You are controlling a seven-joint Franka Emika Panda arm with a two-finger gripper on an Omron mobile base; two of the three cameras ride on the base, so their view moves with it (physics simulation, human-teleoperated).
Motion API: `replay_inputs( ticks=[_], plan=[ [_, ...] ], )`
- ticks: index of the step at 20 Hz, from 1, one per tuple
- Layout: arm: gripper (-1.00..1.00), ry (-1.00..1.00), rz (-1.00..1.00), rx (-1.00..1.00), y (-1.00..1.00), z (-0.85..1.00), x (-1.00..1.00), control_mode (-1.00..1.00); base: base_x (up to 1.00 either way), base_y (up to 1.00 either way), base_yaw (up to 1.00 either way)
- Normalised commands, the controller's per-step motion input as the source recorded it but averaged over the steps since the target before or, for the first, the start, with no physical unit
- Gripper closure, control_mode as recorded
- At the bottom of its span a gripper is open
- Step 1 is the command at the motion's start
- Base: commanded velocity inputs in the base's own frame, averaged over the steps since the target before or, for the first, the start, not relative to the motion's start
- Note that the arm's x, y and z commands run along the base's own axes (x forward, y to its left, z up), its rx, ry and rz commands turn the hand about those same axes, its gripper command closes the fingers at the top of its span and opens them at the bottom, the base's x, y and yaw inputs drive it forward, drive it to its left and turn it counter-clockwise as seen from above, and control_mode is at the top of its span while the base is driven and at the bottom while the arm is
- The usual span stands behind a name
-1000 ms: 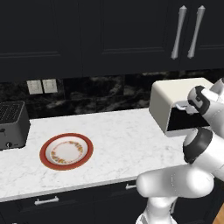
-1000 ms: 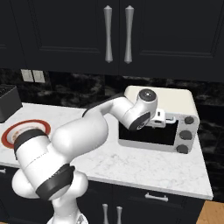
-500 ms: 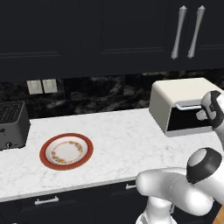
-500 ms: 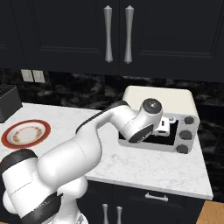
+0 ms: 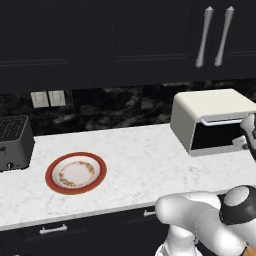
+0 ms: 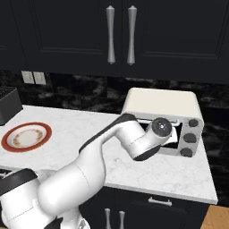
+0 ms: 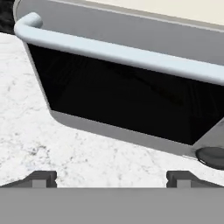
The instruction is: Pick up the kebab skewer and baguette bread, and place them inside the toaster oven. Close the toaster oven door and start by setting the timer.
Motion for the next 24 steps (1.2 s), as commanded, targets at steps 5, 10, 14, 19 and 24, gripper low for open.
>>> replay_inputs(
  ticks=[5, 10, 14, 19, 24],
  plan=[
    [-1.00, -0.23, 0.42, -0.12, -0.42, 0.02, 0.04, -1.00, 0.00, 0.00, 0.00],
    [-1.00, -0.25, 0.31, -0.23, -0.45, 0.01, 0.01, -1.00, 0.00, 0.00, 0.00],
    [-1.00, -0.39, 0.14, -0.30, -0.39, 0.00, -0.24, -1.00, 0.00, 0.00, 0.00],
    [-1.00, -0.27, 0.08, -0.28, -0.14, -0.01, 0.28, -1.00, 0.00, 0.00, 0.00],
    [-1.00, -0.14, 0.08, -0.26, -0.03, 0.00, 0.36, -1.00, 0.00, 0.00, 0.00]
  ],
)
